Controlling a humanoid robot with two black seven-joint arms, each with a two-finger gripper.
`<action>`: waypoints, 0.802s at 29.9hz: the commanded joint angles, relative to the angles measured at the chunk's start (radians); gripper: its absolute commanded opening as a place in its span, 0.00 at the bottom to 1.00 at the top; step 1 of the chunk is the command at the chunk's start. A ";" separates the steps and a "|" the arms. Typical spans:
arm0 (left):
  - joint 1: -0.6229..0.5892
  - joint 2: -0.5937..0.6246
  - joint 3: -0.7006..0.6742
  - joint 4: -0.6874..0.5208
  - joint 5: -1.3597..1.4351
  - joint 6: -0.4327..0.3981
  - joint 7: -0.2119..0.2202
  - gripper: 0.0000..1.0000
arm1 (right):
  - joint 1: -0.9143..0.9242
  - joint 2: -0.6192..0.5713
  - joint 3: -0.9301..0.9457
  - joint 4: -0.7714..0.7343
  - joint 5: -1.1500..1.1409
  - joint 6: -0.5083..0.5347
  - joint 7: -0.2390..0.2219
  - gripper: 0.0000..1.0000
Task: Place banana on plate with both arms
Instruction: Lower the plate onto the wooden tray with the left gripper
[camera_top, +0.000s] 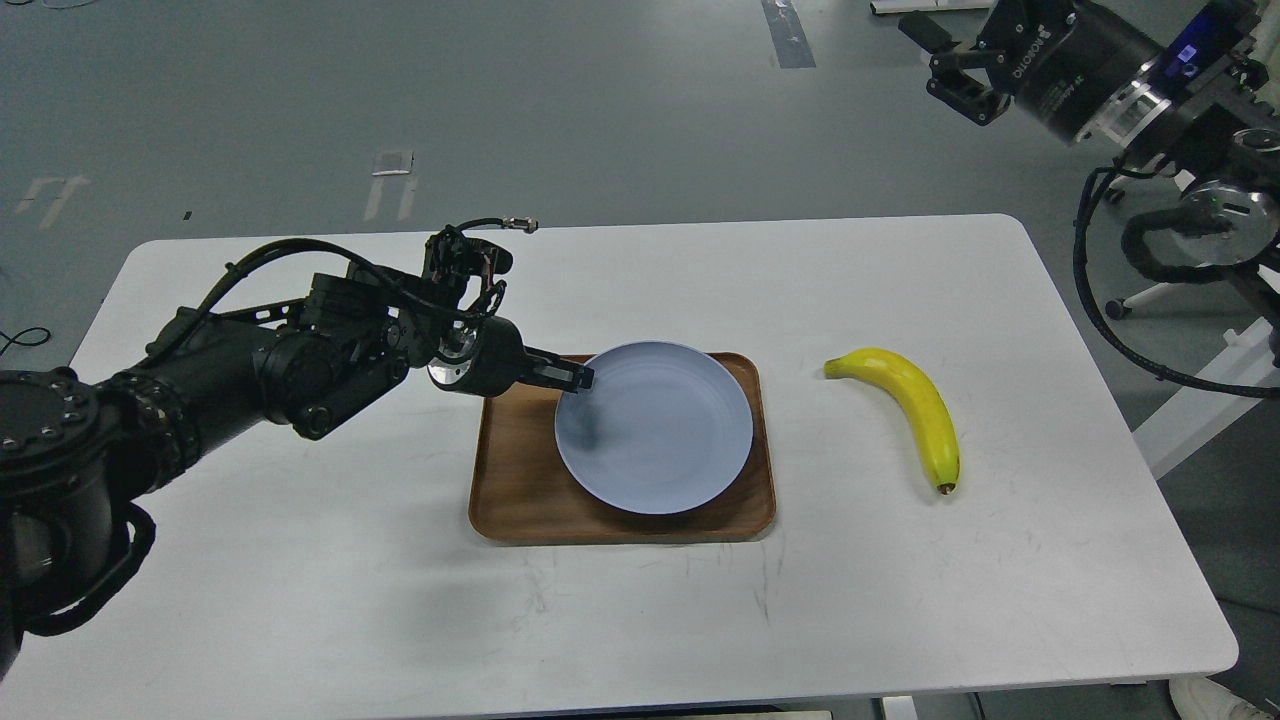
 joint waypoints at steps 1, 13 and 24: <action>0.003 0.002 0.001 0.007 0.001 0.000 0.000 0.00 | -0.001 -0.008 0.000 0.002 0.000 0.000 0.000 1.00; 0.021 -0.008 0.001 0.046 0.001 0.000 0.000 0.00 | -0.001 -0.009 0.000 0.002 0.000 0.000 0.000 1.00; 0.016 -0.009 0.015 0.046 -0.004 0.000 0.000 0.76 | -0.001 -0.011 -0.001 0.002 0.000 0.000 0.000 1.00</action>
